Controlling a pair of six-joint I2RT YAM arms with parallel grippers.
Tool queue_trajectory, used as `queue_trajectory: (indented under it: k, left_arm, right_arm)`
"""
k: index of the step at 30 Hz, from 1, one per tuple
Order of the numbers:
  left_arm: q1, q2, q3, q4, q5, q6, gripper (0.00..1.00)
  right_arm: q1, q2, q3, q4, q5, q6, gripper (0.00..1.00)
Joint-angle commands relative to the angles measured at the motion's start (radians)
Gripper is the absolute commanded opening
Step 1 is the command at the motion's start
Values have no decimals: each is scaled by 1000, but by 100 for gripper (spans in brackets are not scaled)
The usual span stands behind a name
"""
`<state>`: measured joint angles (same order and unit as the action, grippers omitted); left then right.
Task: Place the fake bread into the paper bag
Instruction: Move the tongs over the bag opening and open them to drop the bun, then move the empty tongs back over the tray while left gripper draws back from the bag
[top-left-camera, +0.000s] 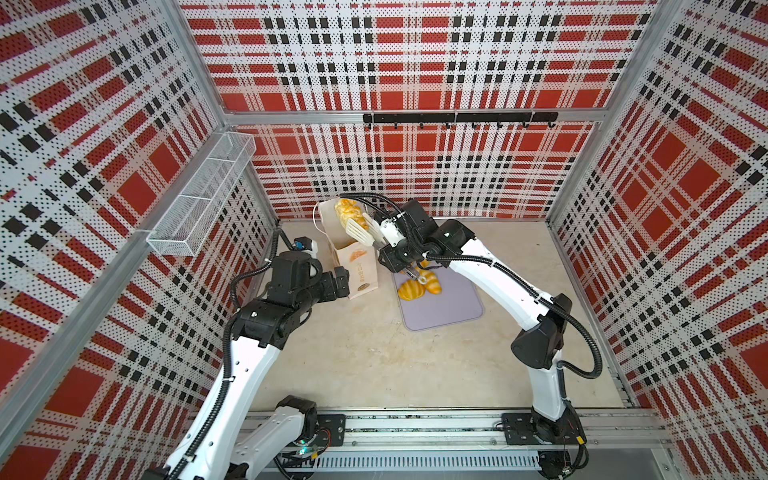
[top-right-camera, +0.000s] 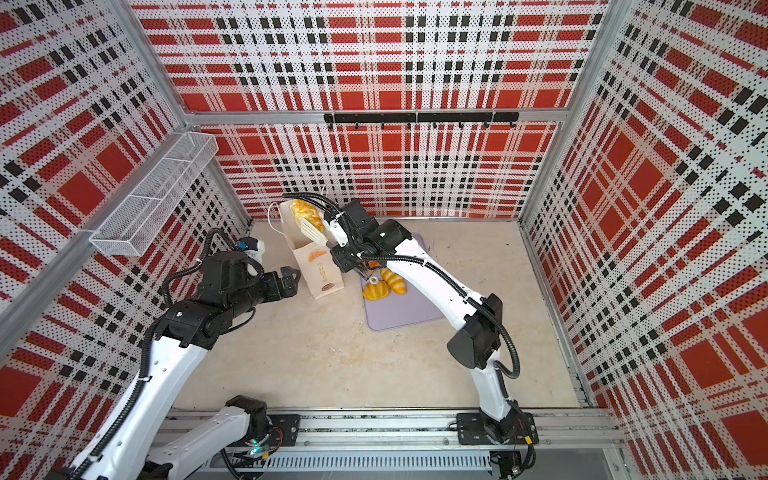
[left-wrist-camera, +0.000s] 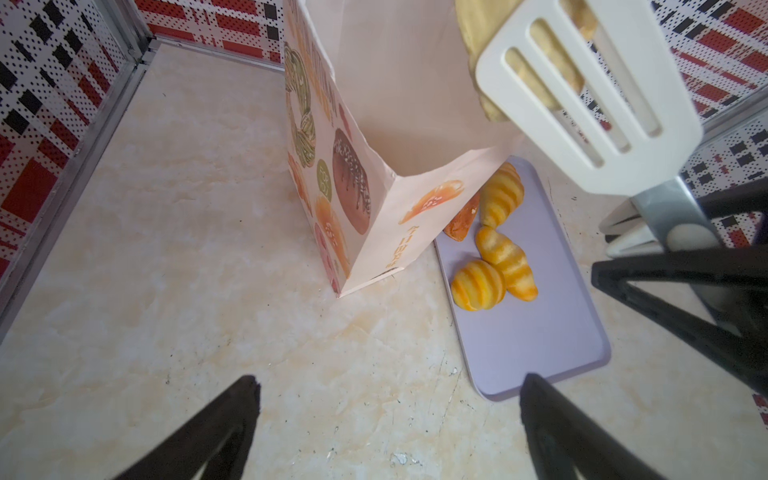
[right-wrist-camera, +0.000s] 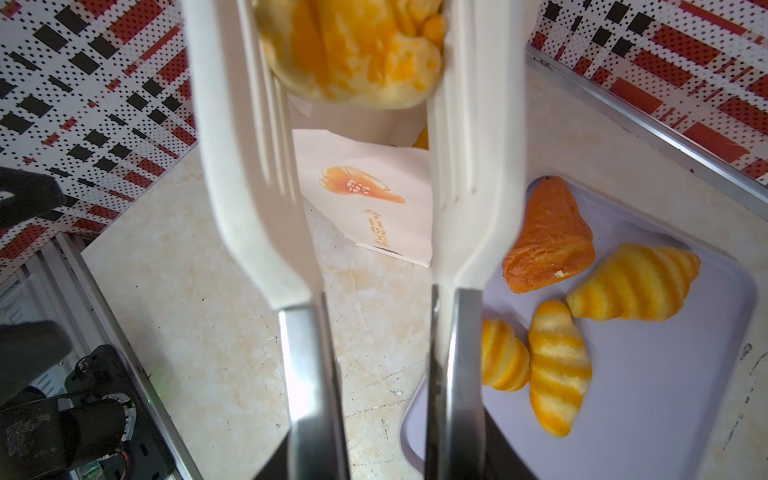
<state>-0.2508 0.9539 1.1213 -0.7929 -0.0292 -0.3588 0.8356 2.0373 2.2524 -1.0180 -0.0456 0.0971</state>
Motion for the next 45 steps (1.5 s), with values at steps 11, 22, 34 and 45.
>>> queue_trajectory:
  k: [11,22,34,45]
  left_arm:
    - [5,-23,-35,14,17,-21,100]
    - [-45,-33,-43,1,-45,-25,100]
    - [-177,-31,-22,-3,-154,44,99]
    - [-299,-23,-40,42,-260,19,100]
  right_arm:
    - [-19,61,143,-20,16,-34,53]
    - [-29,-48,43,1,94,-45,55]
    - [-84,-304,-357,119,150,-15,55]
    - [-128,-420,-582,154,159,42,55]
